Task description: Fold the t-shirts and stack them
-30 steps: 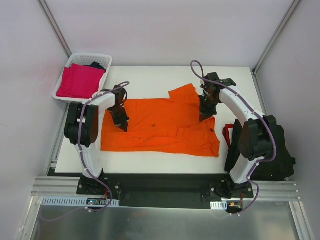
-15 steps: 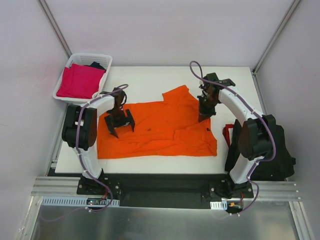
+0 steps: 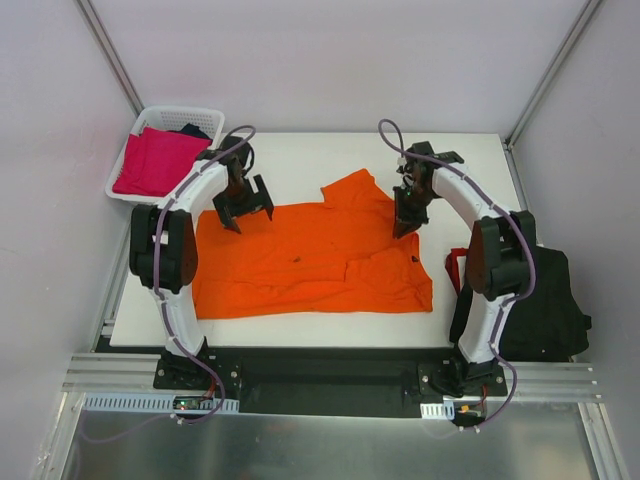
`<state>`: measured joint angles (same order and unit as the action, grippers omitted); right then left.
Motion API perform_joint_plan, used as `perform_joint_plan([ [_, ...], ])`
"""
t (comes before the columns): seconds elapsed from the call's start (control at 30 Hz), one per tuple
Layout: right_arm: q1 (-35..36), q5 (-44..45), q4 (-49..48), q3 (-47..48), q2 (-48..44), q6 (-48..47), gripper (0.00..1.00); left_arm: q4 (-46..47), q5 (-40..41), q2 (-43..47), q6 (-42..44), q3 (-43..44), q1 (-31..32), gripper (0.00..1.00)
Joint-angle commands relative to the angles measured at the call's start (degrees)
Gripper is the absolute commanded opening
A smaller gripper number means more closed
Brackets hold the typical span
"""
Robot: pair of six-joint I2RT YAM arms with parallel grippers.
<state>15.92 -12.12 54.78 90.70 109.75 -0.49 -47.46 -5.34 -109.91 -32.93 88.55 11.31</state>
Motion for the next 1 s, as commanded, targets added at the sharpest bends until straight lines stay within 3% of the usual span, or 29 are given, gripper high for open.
perform_joint_plan([
  [0.0, -2.6, -2.3, 0.0, 6.7, 4.9, -0.6, 0.09, -5.1, 1.4, -2.9, 1.6, 5.8, 0.3, 0.88],
  [0.17, -2.8, -5.6, 0.3, 18.3, 14.5, 0.3, 0.02, -5.2, -1.0, -2.3, -0.1, 3.2, 0.5, 0.71],
  [0.37, -1.9, -9.1, 1.2, 26.0, 22.2, 2.0, 0.03, -5.4, -0.2, 0.3, 0.1, 0.4, 0.6, 0.70],
  [0.7, -0.9, -10.8, -2.0, 21.4, 22.8, 2.7, 0.02, -6.0, 1.7, 3.5, 0.8, -3.6, 0.6, 0.71],
  [0.97, -1.1, -11.3, -6.2, 11.6, 18.0, 4.8, 0.02, -6.0, 1.5, 3.2, 1.3, -3.3, 0.6, 0.71],
])
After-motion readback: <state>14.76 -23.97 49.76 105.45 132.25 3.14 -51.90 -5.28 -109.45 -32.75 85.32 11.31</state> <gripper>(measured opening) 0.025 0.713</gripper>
